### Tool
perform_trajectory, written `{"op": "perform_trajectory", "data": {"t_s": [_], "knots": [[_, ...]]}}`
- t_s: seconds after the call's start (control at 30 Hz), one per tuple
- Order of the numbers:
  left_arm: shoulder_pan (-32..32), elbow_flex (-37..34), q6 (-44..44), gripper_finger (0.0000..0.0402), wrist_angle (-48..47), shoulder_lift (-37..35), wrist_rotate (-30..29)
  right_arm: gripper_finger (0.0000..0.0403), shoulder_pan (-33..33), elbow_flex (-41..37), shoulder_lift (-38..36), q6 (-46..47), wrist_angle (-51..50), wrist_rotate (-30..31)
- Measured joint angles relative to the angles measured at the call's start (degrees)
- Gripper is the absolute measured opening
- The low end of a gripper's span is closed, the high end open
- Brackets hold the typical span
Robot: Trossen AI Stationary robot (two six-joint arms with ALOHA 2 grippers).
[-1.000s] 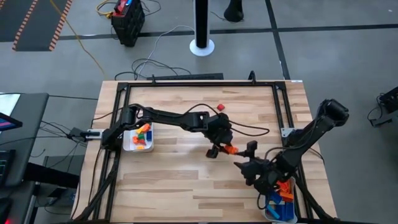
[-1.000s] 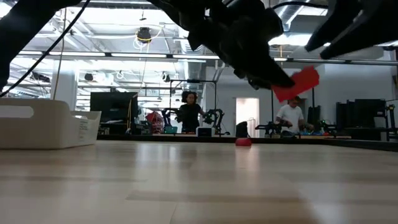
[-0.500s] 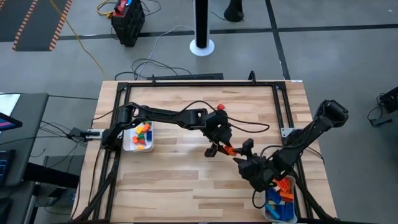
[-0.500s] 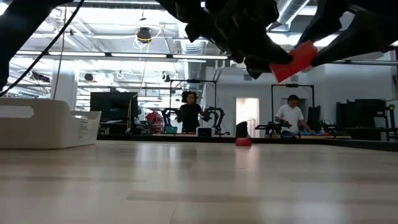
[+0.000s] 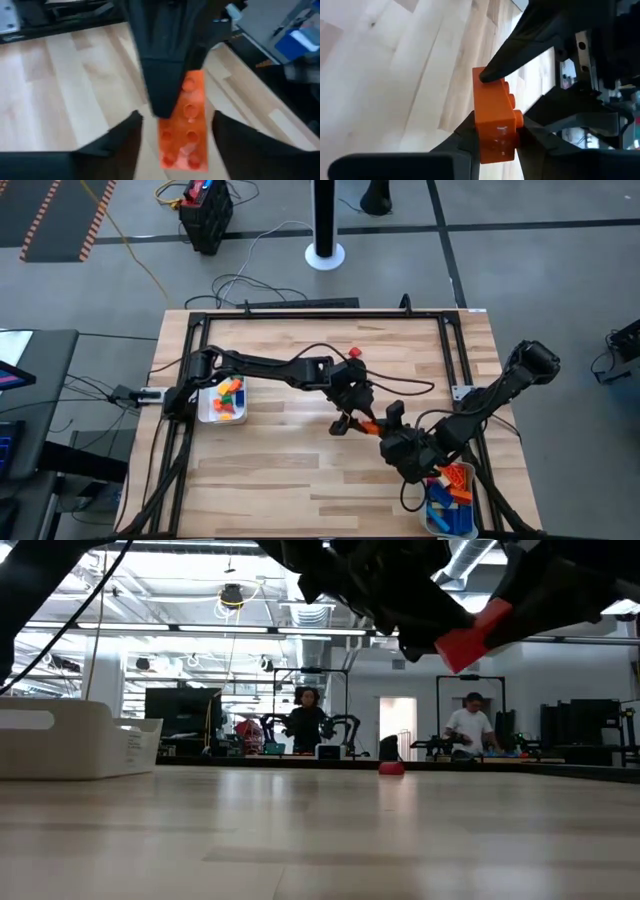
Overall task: Sort blocks by size
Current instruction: Put the orange large game piece into the gray bin
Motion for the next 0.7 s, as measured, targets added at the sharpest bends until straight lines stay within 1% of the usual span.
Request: {"op": "perform_trajectory", "data": {"t_s": [0.07, 0.13, 0.23, 0.33, 0.43, 0.53, 0.7], "knots": [[0.16, 0.00, -0.21, 0.0260, -0.25, -0.02, -1.27, 0.0117, 0.77, 0.16, -0.20, 2.74, -1.09, -0.15], [0.20, 0.00, -0.59, 0.0292, -1.05, -0.02, -1.68, 0.0117, 2.05, 1.73, -0.39, 7.41, -4.42, -1.35], [0.07, 0.09, 0.58, 0.0316, -3.48, -0.07, -2.92, 0.0117, 4.11, 6.71, -0.44, 19.10, -12.77, -5.99], [0.21, 0.06, 1.54, 0.0316, -6.08, 0.02, -3.99, 0.0117, 6.31, 12.16, -0.63, 32.04, -20.60, -13.47], [0.21, 0.02, 1.89, 0.0305, -6.37, 0.01, -4.93, 0.0117, 9.13, 15.80, -0.63, 44.21, -25.38, -18.62], [-0.26, -0.71, 2.32, 0.0294, -6.37, 0.00, -5.11, 0.0117, 12.86, 17.14, -0.66, 54.62, -27.52, -22.25], [-0.48, -6.00, 2.17, 0.0283, -3.56, -0.12, -5.32, 0.0117, 18.94, 17.22, -0.61, 74.08, -28.28, -32.88]]}}
